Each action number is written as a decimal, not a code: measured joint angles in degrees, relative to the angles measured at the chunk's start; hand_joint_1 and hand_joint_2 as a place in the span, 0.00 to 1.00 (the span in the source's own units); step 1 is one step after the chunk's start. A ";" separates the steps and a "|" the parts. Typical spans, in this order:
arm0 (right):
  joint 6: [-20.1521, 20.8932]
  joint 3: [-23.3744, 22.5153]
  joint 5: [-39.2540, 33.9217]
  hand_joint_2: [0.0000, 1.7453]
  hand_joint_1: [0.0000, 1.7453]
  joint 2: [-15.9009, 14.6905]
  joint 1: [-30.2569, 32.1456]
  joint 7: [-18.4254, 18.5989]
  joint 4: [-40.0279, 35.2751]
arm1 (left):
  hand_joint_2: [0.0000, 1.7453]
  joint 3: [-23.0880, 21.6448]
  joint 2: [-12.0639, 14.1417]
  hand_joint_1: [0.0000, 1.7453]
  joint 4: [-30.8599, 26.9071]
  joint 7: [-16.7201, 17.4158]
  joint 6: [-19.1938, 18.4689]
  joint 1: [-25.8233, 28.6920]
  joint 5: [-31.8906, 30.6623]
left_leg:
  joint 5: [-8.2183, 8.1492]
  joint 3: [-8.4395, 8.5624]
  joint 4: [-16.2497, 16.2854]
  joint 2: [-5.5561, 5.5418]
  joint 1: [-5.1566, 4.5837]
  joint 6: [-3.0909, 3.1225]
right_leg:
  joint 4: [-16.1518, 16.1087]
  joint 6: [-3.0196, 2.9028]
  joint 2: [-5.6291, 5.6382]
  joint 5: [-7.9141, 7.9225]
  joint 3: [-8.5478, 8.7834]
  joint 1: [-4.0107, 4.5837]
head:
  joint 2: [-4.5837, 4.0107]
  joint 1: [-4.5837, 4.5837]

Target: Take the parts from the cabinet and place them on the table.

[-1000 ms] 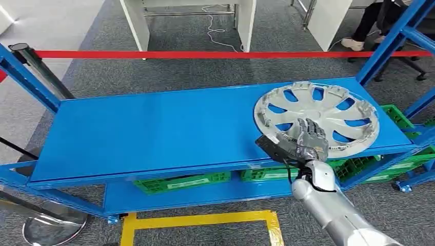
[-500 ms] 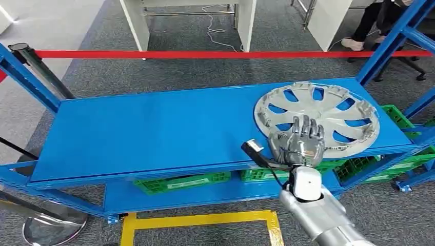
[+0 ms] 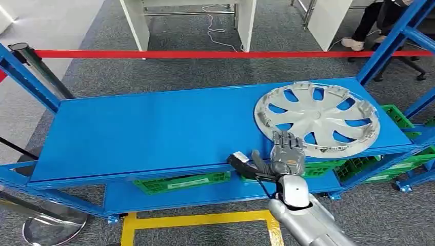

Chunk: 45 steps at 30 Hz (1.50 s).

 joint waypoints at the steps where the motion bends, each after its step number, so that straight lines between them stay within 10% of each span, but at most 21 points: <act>1: -0.26 -0.02 0.06 1.00 0.00 0.00 0.13 0.35 0.15 | 1.00 0.00 0.00 0.00 0.00 0.00 0.00 0.00 0.00 | 0.00 0.00 0.00 0.00 0.00 0.00 | 0.00 0.00 0.00 0.00 0.00 0.00 | 0.00 0.02; 45: -4.37 -8.79 4.76 1.00 0.00 -0.90 5.84 4.13 -2.93 | 1.00 0.00 0.04 0.00 0.00 0.20 -0.02 0.02 -0.22 | 0.04 0.11 0.00 0.02 0.00 -0.02 | -0.01 0.02 0.07 0.08 0.07 0.00 | 0.00 0.00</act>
